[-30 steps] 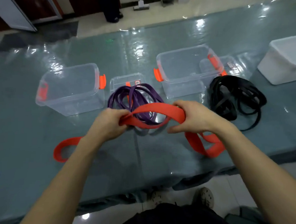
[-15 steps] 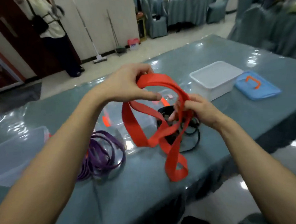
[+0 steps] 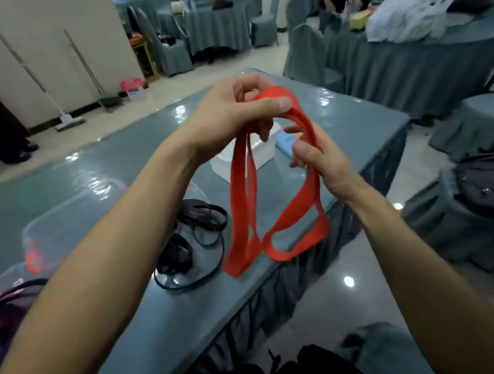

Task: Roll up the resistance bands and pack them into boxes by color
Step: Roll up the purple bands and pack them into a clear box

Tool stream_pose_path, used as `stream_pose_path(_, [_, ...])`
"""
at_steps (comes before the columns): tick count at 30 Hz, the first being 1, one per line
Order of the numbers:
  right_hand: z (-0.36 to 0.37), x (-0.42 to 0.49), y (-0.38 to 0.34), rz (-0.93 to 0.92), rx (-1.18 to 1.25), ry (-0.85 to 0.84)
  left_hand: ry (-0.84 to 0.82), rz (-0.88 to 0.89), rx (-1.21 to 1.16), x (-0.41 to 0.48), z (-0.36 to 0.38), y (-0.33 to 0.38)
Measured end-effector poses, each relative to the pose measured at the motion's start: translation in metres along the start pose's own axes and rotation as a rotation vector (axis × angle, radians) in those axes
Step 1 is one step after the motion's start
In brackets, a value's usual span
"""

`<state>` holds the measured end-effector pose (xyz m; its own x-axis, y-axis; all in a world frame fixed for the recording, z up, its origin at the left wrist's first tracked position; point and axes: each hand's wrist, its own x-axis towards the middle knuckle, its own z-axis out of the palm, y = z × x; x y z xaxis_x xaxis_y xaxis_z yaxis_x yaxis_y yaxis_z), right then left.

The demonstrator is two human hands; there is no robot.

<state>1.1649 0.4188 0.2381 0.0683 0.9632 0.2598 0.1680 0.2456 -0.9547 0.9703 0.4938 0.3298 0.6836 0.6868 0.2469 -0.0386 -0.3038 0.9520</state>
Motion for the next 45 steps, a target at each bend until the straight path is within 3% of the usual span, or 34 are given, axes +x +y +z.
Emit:
stream_pose_path(3, [-0.023, -0.007, 0.025, -0.011, -0.058, 0.057, -0.007, 0.023, -0.114, 0.032, 0.043, -0.003])
stream_pose_path(9, [-0.034, -0.026, 0.114, 0.186, -0.155, 0.073, 0.078, -0.014, -0.324, 0.076, 0.077, -0.025])
stream_pose_path(13, [-0.060, -0.018, 0.171, 0.313, -0.208, 0.260, 0.116, -0.083, -0.322, 0.106, 0.077, -0.058])
stream_pose_path(17, [-0.131, 0.024, 0.188, 0.342, -0.132, 0.250, 0.196, -0.222, -0.166, 0.133, 0.031, -0.118])
stream_pose_path(21, [-0.174, 0.089, 0.184, 0.387, -0.281, 0.028, 0.197, -0.485, 0.003, 0.135, -0.009, -0.219])
stream_pose_path(25, [-0.172, 0.151, 0.184, 0.460, -0.616, -0.290, 0.004, -0.709, 0.183, 0.122, -0.003, -0.301])
stream_pose_path(27, [-0.167, 0.175, 0.184, 0.454, -0.809, -0.466, -0.155, -0.693, 0.112, 0.127, 0.015, -0.317])
stream_pose_path(29, [-0.160, 0.195, 0.185, 0.430, -0.913, -0.588, -0.213, -0.616, 0.121, 0.139, 0.037, -0.321])
stream_pose_path(31, [-0.151, 0.211, 0.183, 0.375, -0.941, -0.673, -0.110, -0.546, 0.098, 0.147, 0.057, -0.322])
stream_pose_path(35, [-0.136, 0.249, 0.170, 0.287, -0.889, -0.760, 0.264, -0.522, 0.036, 0.155, 0.063, -0.311])
stream_pose_path(38, [-0.138, 0.282, 0.176, 0.265, -0.630, -0.738, 0.389, -0.457, -0.122, 0.162, 0.047, -0.296])
stream_pose_path(41, [-0.148, 0.306, 0.215, 0.390, -0.290, -0.661, 0.664, -0.502, -0.202, 0.181, 0.033, -0.302])
stream_pose_path(43, [-0.158, 0.308, 0.259, 0.452, -0.447, -0.557, 0.806, -0.662, -0.168, 0.193, 0.043, -0.321])
stream_pose_path(45, [-0.171, 0.291, 0.307, 0.513, -0.758, -0.532, 0.806, -0.874, -0.028, 0.192, 0.064, -0.352])
